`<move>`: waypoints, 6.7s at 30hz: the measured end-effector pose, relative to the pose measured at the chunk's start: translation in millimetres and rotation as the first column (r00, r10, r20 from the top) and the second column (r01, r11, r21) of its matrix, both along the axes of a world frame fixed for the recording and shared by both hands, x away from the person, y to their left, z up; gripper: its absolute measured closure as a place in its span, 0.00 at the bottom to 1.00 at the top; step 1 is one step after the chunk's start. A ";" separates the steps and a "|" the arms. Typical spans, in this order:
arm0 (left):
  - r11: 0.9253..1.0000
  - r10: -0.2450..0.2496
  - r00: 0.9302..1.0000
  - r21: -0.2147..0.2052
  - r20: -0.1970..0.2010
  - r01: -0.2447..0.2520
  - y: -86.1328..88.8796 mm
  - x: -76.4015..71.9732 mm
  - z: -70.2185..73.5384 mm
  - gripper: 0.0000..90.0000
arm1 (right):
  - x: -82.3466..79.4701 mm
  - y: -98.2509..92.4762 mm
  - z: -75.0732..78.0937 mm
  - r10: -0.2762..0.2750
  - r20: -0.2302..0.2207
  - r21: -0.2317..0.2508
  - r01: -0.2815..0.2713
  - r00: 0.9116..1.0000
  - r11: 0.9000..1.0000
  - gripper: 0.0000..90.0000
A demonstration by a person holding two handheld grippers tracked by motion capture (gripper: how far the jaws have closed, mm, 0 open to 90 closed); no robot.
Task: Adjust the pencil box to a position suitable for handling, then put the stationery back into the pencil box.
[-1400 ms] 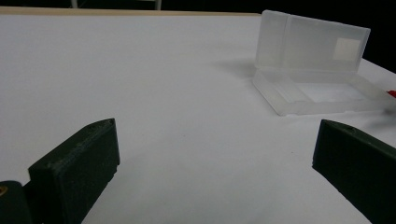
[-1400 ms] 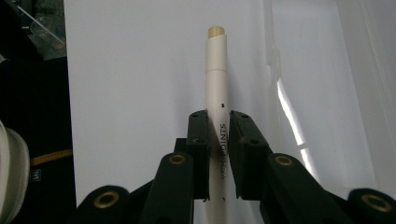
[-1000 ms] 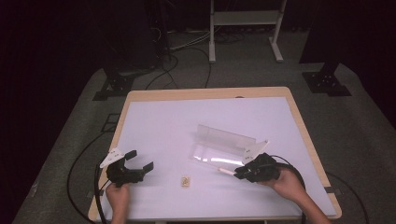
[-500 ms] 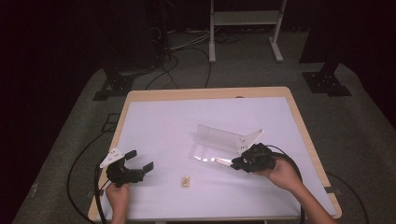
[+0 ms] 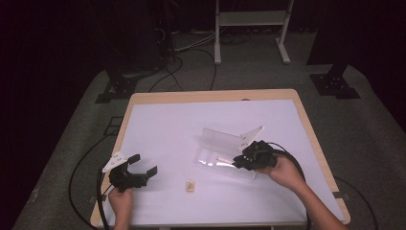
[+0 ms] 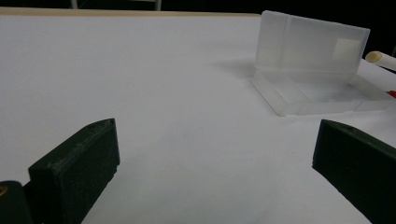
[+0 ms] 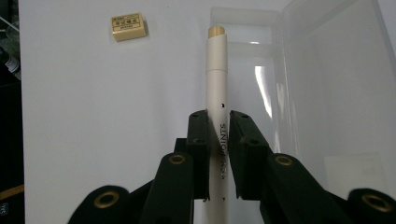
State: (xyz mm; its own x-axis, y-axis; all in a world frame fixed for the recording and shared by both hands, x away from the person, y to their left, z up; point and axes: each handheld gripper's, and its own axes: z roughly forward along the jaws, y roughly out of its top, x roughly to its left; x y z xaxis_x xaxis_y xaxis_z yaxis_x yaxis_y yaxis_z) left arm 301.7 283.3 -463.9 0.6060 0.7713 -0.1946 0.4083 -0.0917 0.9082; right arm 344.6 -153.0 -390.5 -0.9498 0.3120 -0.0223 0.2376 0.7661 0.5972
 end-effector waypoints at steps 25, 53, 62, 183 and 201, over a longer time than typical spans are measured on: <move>1.000 -0.001 1.000 -0.003 0.002 0.001 0.0 0.1 -0.1 0.00 | 25.0 15.0 -7.0 -0.029 -0.007 -0.019 0.029 1.000 0.999 0.87; 1.000 -0.002 1.000 -0.003 0.003 0.002 0.1 -0.1 0.0 0.00 | 43.2 19.9 -25.8 -0.052 -0.015 -0.055 0.051 0.999 0.997 0.87; 1.000 -0.002 1.000 -0.002 0.003 0.002 0.1 -0.1 0.0 0.00 | 45.8 24.7 -34.9 -0.051 -0.030 -0.074 0.048 0.998 0.996 0.87; 1.000 -0.002 1.000 0.008 0.006 0.002 -1.9 -0.3 -0.1 0.00 | -46.7 -103.8 -31.8 -0.215 -0.060 0.145 0.221 0.975 0.964 0.57; 1.000 -0.001 1.000 0.010 0.007 0.001 -1.6 0.0 0.0 0.00 | -64.9 -130.1 -39.8 -0.246 -0.063 0.123 0.252 0.967 0.960 0.60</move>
State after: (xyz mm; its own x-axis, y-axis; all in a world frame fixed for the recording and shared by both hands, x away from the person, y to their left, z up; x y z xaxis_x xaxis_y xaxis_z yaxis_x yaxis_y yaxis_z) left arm 301.7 281.7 -463.9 0.6083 0.7724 -0.1829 0.4018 -0.1010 0.9101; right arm 279.8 -283.1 -430.3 -0.8406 0.5363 0.0758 0.4409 0.5963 0.6708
